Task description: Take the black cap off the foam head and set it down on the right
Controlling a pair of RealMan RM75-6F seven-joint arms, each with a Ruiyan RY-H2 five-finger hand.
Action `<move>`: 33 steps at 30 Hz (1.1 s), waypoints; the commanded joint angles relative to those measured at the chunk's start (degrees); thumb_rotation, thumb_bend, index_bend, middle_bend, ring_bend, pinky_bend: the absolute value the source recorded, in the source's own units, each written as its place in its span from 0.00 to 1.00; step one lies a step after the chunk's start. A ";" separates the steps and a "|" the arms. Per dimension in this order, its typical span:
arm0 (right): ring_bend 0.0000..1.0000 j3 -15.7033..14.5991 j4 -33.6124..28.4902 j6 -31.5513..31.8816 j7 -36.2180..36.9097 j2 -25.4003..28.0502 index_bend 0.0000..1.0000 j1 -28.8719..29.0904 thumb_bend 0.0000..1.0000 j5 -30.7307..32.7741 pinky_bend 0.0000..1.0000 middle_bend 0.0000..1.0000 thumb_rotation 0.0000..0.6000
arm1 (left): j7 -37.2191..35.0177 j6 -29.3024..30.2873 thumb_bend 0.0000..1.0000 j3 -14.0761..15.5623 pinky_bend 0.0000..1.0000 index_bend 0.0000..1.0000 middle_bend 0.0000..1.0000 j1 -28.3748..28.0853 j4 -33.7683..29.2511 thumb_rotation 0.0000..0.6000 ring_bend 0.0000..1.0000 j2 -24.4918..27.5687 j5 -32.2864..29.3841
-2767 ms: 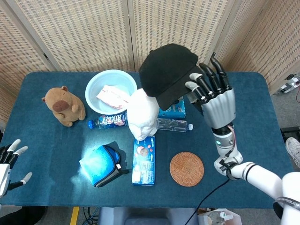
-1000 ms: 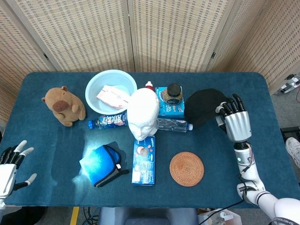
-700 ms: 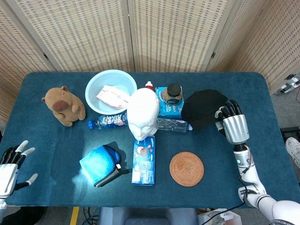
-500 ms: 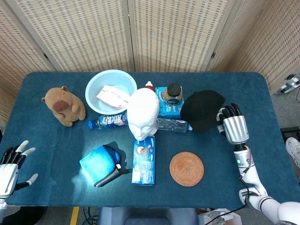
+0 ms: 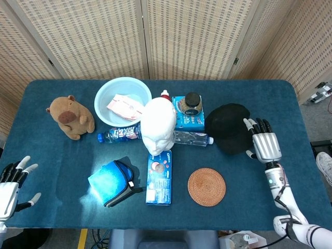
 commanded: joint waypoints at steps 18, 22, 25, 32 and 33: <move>0.15 -3.58 -18.24 16.59 2.01 14.92 0.21 -11.75 0.00 -8.04 0.22 0.23 1.00 | 0.79 0.30 0.19 0.06 0.00 0.20 0.04 -0.20 -0.72 1.00 0.01 0.10 0.80; 0.19 -4.66 -21.11 19.32 2.84 17.77 0.26 -14.47 0.00 -9.11 0.26 0.26 1.00 | 0.88 0.39 0.19 0.08 0.00 0.20 0.04 -0.19 -0.81 1.00 0.01 0.11 0.89; 0.20 -5.42 -22.65 20.60 3.69 19.53 0.30 -16.25 0.00 -9.48 0.27 0.27 1.00 | 0.99 0.28 0.19 0.07 0.00 0.20 0.04 -0.28 -0.90 1.00 0.01 0.09 0.93; 0.21 -7.08 -25.12 21.32 5.07 22.44 0.31 -18.84 0.00 -10.63 0.28 0.27 1.00 | 1.18 0.46 0.19 -0.09 0.00 0.20 0.04 -0.55 -1.04 1.00 0.01 -0.15 1.38; 0.21 -7.11 -25.21 21.42 5.29 22.58 0.31 -19.02 0.00 -10.77 0.28 0.27 1.00 | 1.24 0.48 0.19 -0.10 0.00 0.20 0.04 -0.56 -1.08 1.00 0.01 -0.16 1.40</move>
